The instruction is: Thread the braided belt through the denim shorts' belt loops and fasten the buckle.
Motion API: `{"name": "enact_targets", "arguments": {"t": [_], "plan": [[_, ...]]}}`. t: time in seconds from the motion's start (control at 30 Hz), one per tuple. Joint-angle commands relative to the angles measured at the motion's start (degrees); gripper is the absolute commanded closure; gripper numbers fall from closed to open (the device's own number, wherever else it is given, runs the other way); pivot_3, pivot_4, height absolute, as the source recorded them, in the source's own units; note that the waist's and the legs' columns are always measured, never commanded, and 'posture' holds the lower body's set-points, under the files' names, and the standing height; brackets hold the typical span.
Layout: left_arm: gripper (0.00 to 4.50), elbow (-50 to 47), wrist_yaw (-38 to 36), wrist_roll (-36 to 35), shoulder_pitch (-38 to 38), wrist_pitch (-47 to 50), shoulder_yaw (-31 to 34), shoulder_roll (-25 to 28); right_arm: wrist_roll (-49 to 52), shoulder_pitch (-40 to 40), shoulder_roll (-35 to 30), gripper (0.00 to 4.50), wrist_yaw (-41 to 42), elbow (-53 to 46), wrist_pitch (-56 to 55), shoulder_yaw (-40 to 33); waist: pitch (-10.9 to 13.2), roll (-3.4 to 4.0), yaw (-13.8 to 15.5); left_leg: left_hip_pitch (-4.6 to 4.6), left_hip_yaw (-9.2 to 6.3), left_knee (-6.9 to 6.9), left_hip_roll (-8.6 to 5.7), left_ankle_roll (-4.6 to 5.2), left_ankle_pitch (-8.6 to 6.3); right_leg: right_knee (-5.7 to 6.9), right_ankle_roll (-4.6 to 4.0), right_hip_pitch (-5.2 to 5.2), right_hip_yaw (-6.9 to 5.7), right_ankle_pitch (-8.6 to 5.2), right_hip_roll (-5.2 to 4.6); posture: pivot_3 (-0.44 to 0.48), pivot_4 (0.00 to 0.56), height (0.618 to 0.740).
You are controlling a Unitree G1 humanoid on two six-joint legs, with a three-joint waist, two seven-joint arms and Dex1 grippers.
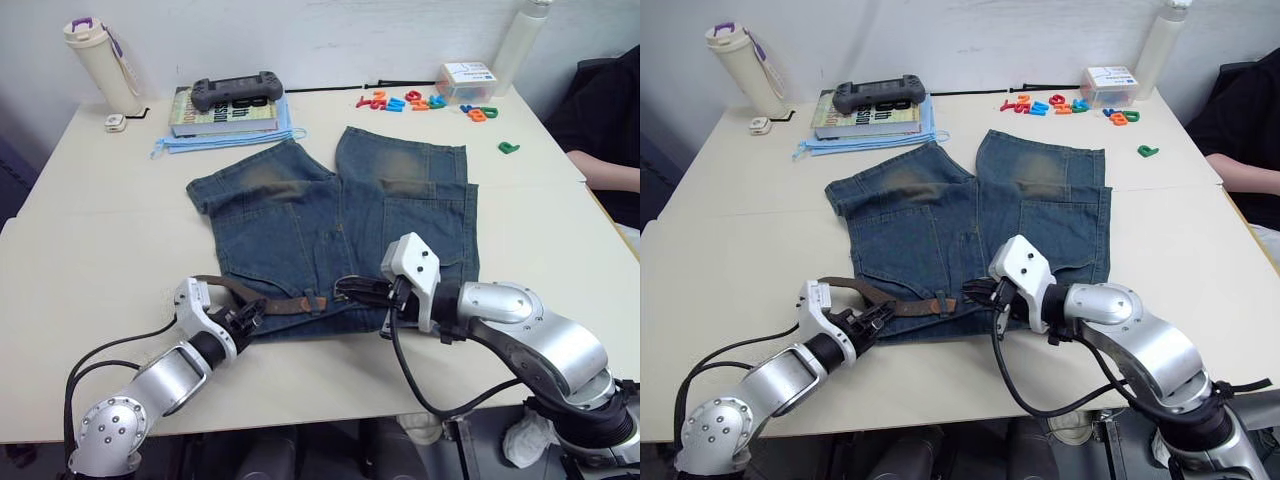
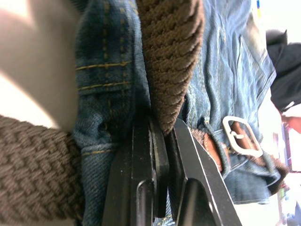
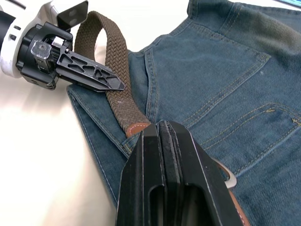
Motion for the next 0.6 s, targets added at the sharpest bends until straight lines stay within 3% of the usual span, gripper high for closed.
{"name": "enact_targets", "arguments": {"t": [0.03, 0.6], "plan": [[4.5, 2.7, -4.7, 3.8, -2.4, 2.4, -2.4, -0.9, 0.3, 0.3, -0.6, 4.47, 0.6, -1.5, -0.3, -2.1, 0.0, 0.0, 0.1, 0.0, 0.0, 0.0, 0.0, 0.0, 0.0, 0.0, 0.0, 0.01, -0.01, 0.0, 0.0, 0.0, 0.15, 0.707], [4.5, 8.7, -30.4, 21.9, -10.7, 10.3, -7.0, -0.7, -0.5, 2.2, -0.8, 4.47, -0.2, -1.9, 0.0, -2.7, 0.0, -0.01, 1.5, 0.0, -0.05, 0.0, -0.05, 0.06, -0.02, -0.07, 0.02, 0.08, -0.1, 0.01, -0.03, 0.0, 0.15, 0.707]]}}
